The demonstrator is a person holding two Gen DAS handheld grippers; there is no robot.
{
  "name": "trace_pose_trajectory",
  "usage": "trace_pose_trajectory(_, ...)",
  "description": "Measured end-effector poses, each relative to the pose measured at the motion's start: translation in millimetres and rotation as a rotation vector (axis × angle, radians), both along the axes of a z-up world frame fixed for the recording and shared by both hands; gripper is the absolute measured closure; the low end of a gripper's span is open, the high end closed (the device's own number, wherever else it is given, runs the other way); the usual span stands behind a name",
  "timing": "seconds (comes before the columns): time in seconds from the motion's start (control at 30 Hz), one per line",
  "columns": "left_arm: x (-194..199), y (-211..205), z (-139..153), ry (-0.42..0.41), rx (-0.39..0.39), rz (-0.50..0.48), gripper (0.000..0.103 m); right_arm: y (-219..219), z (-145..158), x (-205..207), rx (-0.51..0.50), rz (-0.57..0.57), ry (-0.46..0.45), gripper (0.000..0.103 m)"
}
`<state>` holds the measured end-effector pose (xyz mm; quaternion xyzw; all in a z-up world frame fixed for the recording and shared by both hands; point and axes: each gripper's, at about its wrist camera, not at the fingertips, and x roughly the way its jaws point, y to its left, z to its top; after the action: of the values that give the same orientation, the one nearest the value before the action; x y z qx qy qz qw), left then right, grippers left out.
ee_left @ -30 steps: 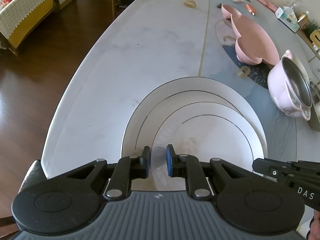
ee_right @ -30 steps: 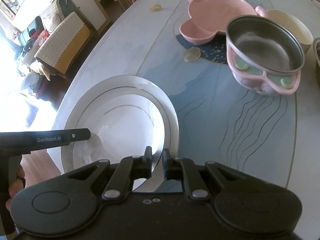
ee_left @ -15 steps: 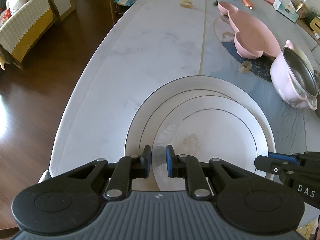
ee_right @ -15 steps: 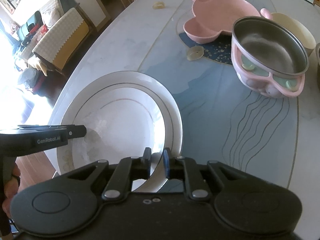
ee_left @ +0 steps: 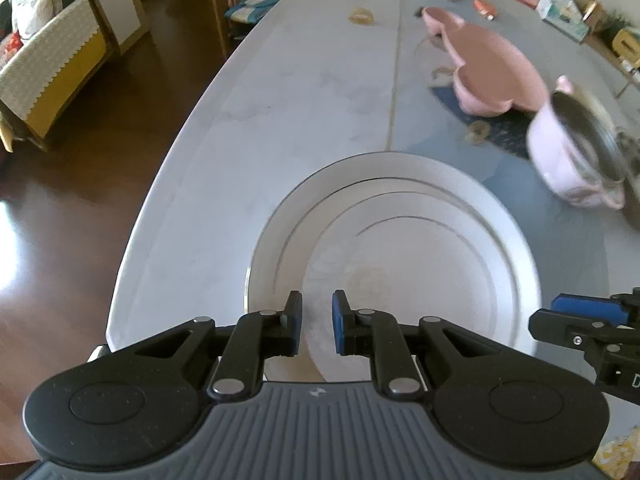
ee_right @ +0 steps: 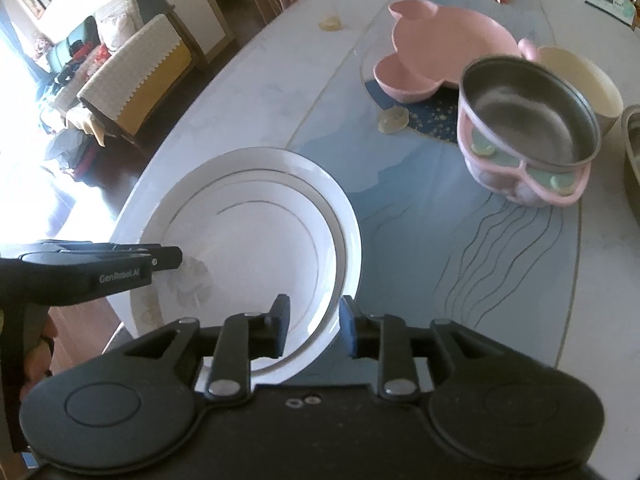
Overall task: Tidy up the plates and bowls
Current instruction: 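Lower the small white plate onto the large plate and open both grippers, then raise both grippers and move them toward the pink bear-shaped plate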
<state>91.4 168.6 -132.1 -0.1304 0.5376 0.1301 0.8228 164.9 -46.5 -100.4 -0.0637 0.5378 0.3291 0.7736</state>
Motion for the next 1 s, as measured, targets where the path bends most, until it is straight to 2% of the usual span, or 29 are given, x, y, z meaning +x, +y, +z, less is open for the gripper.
trace_pose_trajectory(0.33,-5.2,-34.4,56.8,-0.156,0.001,-0.085,0.088,-25.7,43.5,-3.0,0.048,-0.012,-0.084,0.065)
trace_pose_trajectory(0.5,-4.2,-51.7,84.7,-0.228,0.003,-0.127,0.088,-38.9,64.2,-6.2,0.067,-0.028,-0.143,0.057)
trace_pose_trajectory(0.83,-2.4,-78.2,116.7,-0.302,0.005,-0.198,0.088,-64.1,100.5,-11.9,0.088,-0.062,-0.227,0.042)
trace_pose_trajectory(0.93,-1.6,-82.7,121.7,-0.313,-0.001,-0.209,0.084,-70.3,107.1,-10.2,0.089,-0.071,-0.245,0.039)
trace_pose_trajectory(1.0,-1.0,-85.6,125.1,-0.324,0.005,-0.215,0.074,-73.4,110.5,-7.2,0.086,-0.076,-0.254,0.034)
